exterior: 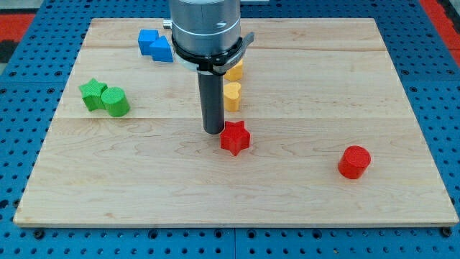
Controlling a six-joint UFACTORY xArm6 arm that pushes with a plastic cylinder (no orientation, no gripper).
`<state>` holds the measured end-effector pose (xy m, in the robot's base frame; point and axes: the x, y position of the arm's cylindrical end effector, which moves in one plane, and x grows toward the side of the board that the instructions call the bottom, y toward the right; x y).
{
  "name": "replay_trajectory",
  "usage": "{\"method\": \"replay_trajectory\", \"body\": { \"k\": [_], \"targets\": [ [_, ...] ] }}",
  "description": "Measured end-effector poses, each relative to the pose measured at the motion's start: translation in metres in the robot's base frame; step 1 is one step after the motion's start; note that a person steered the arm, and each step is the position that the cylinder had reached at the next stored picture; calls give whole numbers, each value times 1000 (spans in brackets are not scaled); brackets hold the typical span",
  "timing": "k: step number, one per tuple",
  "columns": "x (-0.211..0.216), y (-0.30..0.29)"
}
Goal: Move your arm right to the red circle
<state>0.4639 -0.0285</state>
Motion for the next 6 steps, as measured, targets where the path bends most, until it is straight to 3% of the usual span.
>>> {"method": "replay_trajectory", "body": {
  "k": [1,4,5,6],
  "targets": [
    [-41,74],
    [-9,273],
    [32,290],
    [57,235]
  ]
}}
